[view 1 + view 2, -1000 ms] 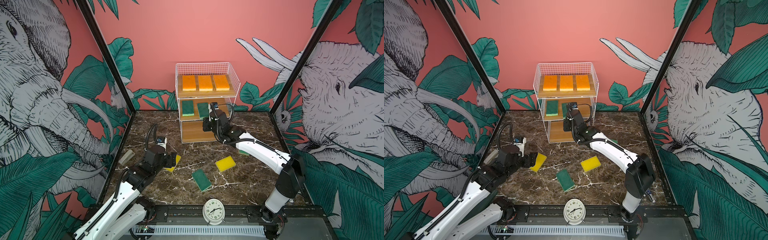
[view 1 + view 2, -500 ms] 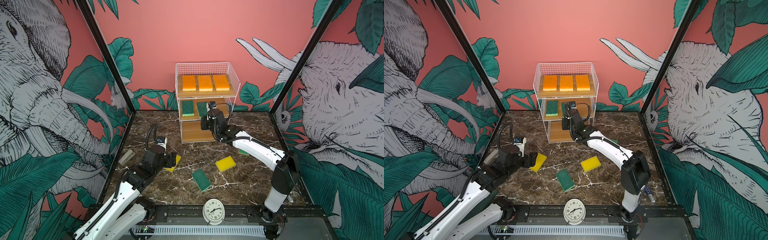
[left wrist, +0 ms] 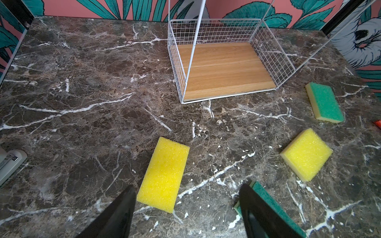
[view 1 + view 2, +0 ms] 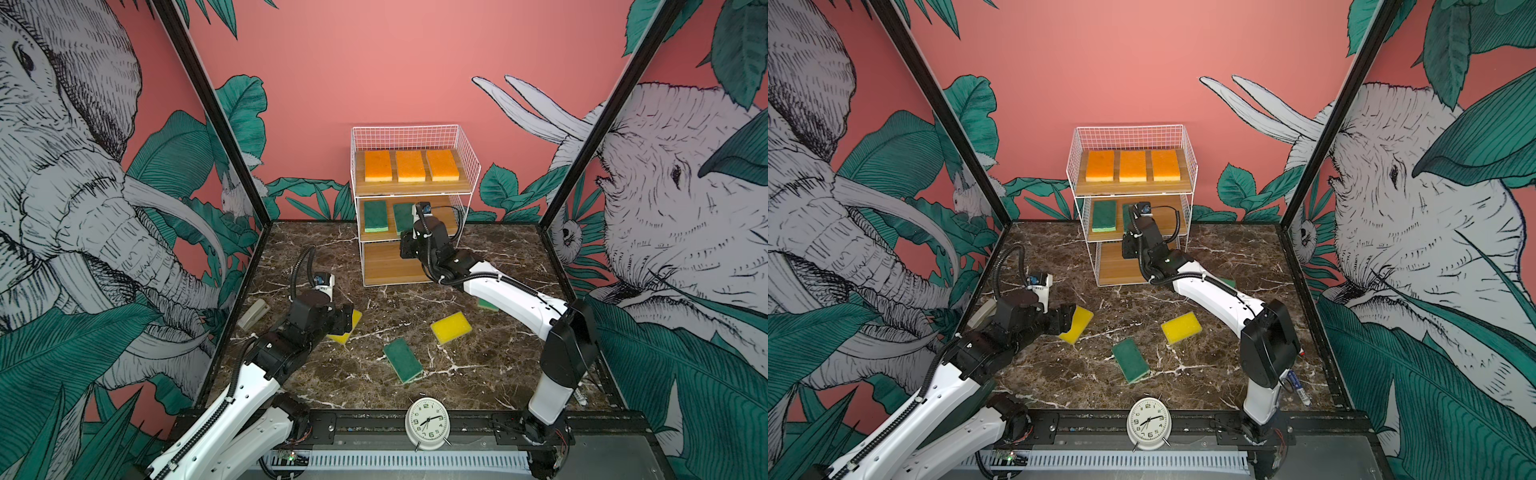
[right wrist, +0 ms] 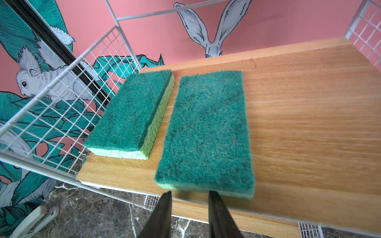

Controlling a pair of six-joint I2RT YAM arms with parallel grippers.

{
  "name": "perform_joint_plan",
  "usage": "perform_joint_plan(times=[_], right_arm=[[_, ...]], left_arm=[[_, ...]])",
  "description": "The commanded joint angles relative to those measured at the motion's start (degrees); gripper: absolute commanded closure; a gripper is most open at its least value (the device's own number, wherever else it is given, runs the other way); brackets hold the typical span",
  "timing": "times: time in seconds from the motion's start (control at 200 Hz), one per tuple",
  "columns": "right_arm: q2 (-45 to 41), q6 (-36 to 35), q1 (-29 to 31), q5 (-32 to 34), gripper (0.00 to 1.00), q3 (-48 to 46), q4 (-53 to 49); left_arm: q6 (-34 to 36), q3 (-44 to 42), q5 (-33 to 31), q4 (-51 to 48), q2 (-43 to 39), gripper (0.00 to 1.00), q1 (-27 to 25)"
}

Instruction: Place and organize the cleaning sponges onto the shelf

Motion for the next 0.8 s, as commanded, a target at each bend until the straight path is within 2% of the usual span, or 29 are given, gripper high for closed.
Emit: perform_joint_plan(times=[0.0,0.79], right_arm=[[1.4,0.6,-0.3,-0.9,0.67,2.1,3.0],[3.8,-0.3,-0.3,0.5,0.65,4.9,2.9]], left_arm=[[-0.3,-0.5,0.0,0.9,0.1,0.20,-0.2],[-0.5,-0.7,-0.2,0.7,-0.1,0.20,-0.2]])
